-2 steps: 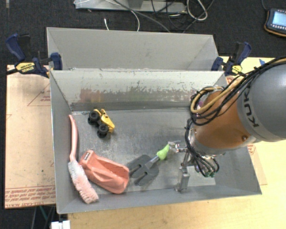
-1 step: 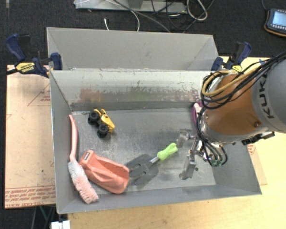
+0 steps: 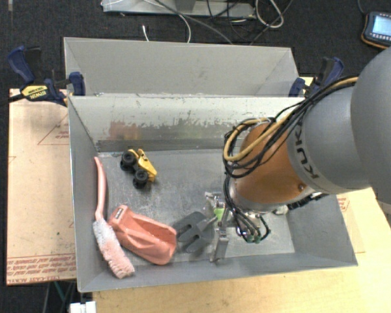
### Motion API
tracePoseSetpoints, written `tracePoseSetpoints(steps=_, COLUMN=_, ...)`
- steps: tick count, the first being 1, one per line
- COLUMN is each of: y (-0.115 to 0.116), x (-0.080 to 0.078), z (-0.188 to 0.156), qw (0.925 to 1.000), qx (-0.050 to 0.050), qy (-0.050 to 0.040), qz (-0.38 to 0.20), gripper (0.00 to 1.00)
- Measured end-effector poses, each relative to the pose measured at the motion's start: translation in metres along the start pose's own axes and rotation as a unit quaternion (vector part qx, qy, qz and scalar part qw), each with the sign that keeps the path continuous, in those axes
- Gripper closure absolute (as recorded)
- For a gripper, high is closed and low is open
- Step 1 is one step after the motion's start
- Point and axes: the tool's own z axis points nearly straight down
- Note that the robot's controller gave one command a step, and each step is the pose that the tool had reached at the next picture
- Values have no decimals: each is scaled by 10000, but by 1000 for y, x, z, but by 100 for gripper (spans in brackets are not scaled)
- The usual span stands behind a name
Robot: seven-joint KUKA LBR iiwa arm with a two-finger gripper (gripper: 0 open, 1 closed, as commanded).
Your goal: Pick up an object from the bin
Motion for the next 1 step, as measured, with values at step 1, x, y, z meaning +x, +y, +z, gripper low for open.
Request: tracePoseSetpoints(steps=1, y=-3, x=-16, z=2, qw=9999, qx=11, qy=-40, qz=123, gripper=0)
